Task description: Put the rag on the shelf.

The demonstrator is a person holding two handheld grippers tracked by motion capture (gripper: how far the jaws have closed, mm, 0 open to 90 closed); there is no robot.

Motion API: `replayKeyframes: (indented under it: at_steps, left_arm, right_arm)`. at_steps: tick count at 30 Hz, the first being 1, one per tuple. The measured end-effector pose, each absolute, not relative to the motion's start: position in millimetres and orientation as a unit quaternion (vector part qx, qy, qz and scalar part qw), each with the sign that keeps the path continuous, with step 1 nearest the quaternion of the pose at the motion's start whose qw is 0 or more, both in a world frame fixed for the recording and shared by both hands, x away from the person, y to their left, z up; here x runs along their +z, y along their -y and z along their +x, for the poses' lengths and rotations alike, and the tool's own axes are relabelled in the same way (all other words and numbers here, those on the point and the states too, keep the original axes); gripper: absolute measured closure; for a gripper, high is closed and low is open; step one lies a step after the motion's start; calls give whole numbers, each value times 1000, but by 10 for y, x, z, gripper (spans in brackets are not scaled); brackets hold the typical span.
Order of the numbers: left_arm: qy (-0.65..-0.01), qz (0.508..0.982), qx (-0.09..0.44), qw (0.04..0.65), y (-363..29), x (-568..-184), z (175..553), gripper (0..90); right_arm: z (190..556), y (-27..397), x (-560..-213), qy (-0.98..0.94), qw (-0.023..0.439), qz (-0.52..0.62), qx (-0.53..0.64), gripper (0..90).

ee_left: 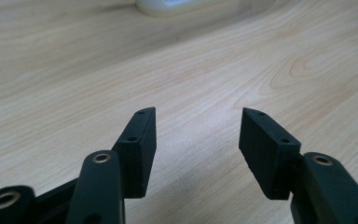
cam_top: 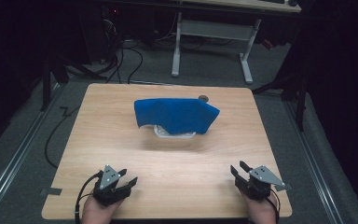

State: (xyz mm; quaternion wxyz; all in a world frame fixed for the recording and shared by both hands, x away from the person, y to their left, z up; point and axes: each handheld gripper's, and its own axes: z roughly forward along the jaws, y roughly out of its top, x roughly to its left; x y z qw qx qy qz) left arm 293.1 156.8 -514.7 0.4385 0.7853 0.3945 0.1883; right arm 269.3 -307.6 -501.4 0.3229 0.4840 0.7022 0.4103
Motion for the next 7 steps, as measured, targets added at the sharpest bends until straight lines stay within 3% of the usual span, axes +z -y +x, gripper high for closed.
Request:
replayKeyframes:
  at_steps: [7]
  left_arm:
    - [-402, 786, 183, 432, -1585, -5193, 3004, 462]
  right_arm:
    - [2768, 3121, -5058, -696, 315, 500, 409, 543]
